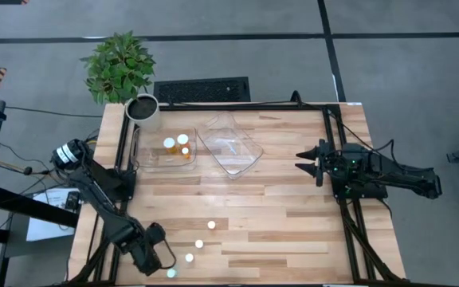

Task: Pick and place medicine bottles into bin by pill shape (circle, oval)
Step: Put the small blue capsule bottle into the left transparent bin

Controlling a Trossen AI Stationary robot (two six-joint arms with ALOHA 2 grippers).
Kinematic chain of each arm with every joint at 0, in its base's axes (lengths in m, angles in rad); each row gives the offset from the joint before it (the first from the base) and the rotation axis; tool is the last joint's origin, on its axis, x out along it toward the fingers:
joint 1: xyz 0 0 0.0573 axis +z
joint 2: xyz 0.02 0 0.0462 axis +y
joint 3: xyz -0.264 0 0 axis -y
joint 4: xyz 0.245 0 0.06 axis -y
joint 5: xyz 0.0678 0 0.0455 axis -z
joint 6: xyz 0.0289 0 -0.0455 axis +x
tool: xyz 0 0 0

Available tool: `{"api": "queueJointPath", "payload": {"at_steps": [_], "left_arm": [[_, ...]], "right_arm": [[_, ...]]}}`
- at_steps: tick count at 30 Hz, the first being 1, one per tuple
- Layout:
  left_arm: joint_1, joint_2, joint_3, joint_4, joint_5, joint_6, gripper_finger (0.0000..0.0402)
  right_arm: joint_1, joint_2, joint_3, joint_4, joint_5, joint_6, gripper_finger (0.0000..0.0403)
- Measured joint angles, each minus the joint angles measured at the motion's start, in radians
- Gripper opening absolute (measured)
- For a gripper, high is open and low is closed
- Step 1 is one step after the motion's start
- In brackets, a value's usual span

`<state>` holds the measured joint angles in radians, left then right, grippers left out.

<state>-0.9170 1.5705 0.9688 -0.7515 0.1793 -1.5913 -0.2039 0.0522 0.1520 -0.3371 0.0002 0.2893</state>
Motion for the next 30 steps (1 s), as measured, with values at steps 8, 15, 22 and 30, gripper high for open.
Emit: {"api": "queueJointPath", "payload": {"at_steps": [8,15,22,30], "left_arm": [[0.191,-0.035,0.0,-0.043,0.022,0.227,0.0115],[0.389,-0.164,0.0,-0.109,0.012,0.431,0.0115],[0.634,-0.318,0.0,-0.289,-0.097,0.544,0.0115],[0.954,-0.404,0.0,-0.327,-0.126,0.688,0.0115]], "right_arm": [[0.0,0.0,0.0,0.0,0.0,0.0,0.0225],[0.0,0.0,0.0,-0.001,0.0,-0.001,0.0225],[0.0,0.0,0.0,-0.003,0.0,-0.001,0.0225],[0.0,0.0,0.0,-0.003,0.0,-0.001,0.0225]]}}
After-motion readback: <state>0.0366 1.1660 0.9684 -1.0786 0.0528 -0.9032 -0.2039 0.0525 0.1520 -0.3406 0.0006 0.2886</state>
